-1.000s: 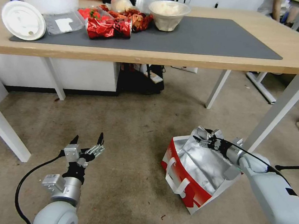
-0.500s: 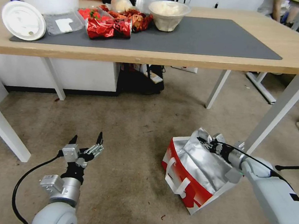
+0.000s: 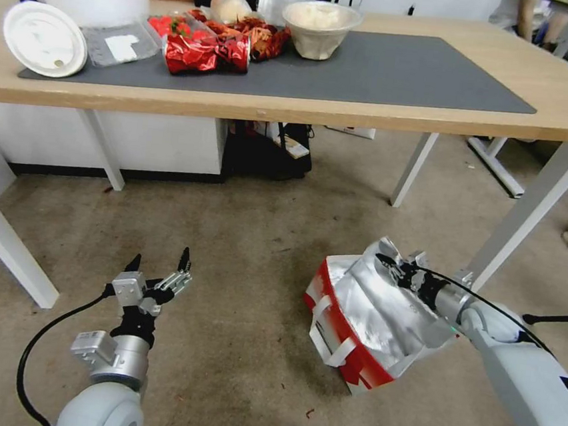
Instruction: Pick up the food delivery bag from the floor and place it on the table.
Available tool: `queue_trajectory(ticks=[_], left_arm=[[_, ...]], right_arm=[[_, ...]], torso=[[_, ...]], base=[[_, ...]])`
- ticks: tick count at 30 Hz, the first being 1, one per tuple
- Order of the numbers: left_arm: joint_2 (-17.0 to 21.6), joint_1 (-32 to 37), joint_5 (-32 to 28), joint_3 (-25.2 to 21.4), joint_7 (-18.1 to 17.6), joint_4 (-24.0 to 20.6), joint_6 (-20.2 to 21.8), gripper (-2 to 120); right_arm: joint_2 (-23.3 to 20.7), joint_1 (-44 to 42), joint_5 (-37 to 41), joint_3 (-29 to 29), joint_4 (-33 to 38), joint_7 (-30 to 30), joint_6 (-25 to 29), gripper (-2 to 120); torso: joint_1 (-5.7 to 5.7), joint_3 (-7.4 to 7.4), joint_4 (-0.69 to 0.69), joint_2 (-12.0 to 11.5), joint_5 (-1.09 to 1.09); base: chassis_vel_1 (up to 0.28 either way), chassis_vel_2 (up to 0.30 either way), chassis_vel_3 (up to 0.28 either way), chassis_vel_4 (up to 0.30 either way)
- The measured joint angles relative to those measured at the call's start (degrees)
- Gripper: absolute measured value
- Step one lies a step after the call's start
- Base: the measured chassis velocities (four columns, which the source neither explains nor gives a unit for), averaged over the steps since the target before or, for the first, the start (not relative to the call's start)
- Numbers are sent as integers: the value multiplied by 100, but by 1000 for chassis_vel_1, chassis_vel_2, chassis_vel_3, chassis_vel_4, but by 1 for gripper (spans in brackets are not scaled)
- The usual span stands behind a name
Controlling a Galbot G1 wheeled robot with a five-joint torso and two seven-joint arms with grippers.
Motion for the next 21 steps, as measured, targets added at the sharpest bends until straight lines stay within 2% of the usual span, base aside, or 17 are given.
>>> queue_trajectory(ticks=[2, 3, 5, 6, 8, 9, 12, 21], left_arm=[[-2, -24, -14, -5, -97, -22, 26, 100], [-2, -24, -14, -5, -97, -22, 26, 100], [-8, -32, -32, 0, -138, -58, 87, 100], [-8, -32, -32, 0, -138, -58, 87, 100], [-19, -37, -38, -6, -137, -95, 149, 100], [-19, -37, -38, -6, -137, -95, 149, 100], [-35, -36, -37, -39, -74, -145, 205, 100], [-75, 15, 12, -89, -35, -189, 240, 100]], right_arm=[[-192, -173, 267, 76, 440, -317, -97, 0], [-192, -173, 267, 76, 440, -317, -97, 0], [-418, -339, 671, 163, 1030, -778, -371, 0], [-418, -339, 671, 163, 1030, -778, -371, 0], [-609, -420, 1028, 274, 1441, -1315, -654, 0], [-609, -420, 1028, 274, 1441, -1315, -654, 0], [-770, -442, 1451, 414, 1789, -1851, -945, 0], [-771, -492, 1991, 510, 2140, -2298, -1388, 0]], torso=[[0, 0, 2, 1, 0], [0, 0, 2, 1, 0], [0, 0, 1, 1, 0], [0, 0, 1, 1, 0], [1, 0, 1, 1, -1], [1, 0, 1, 1, -1], [0, 0, 1, 1, 0], [0, 0, 1, 1, 1]], base=[[0, 0, 0, 0], [0, 0, 0, 0], [0, 0, 0, 0], [0, 0, 0, 0], [0, 0, 0, 0], [0, 0, 0, 0], [0, 0, 0, 0], [0, 0, 0, 0]])
